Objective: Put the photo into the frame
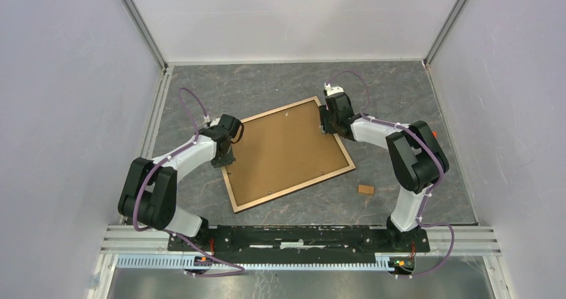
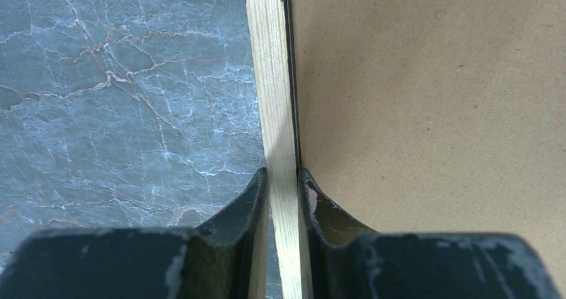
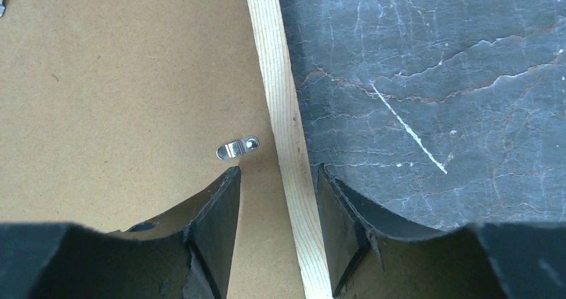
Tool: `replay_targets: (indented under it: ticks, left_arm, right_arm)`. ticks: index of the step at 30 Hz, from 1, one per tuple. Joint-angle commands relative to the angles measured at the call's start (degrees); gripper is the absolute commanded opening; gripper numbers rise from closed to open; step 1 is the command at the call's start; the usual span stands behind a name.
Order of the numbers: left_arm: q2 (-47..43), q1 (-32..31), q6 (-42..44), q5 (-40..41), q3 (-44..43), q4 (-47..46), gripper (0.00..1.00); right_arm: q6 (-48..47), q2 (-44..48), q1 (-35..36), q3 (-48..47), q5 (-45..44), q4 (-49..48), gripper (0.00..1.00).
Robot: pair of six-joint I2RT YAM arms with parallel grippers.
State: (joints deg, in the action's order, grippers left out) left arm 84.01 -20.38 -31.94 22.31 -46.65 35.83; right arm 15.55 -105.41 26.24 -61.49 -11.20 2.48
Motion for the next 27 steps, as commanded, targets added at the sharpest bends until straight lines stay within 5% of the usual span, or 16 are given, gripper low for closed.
replay_targets:
  ticks: [1,10,22,27]
  left_arm:
    - [-1.6,-0.3,2.1,0.5,-1.5,-1.7,0.02]
    - [-0.8,-0.3,2.2,0.3,-1.8,-1.8,0.02]
    - [-0.9,-0.3,2.2,-0.2,-1.7,-1.9,0.02]
    - [-1.4,-0.3,2.1,-0.2,-1.6,-1.8,0.02]
  right_arm:
    - [-0.5,2.5,0.3,0.4,1.3,-1.2,0.53]
    - [3.8,-1.0,0.3,-3.8,-1.0,-2.6,0.68]
    - [2.2,-4.9,0.5,-6.2,-1.1,4.9,0.64]
    - [1.7,-5.2,0.4,-6.0,-0.5,5.9,0.56]
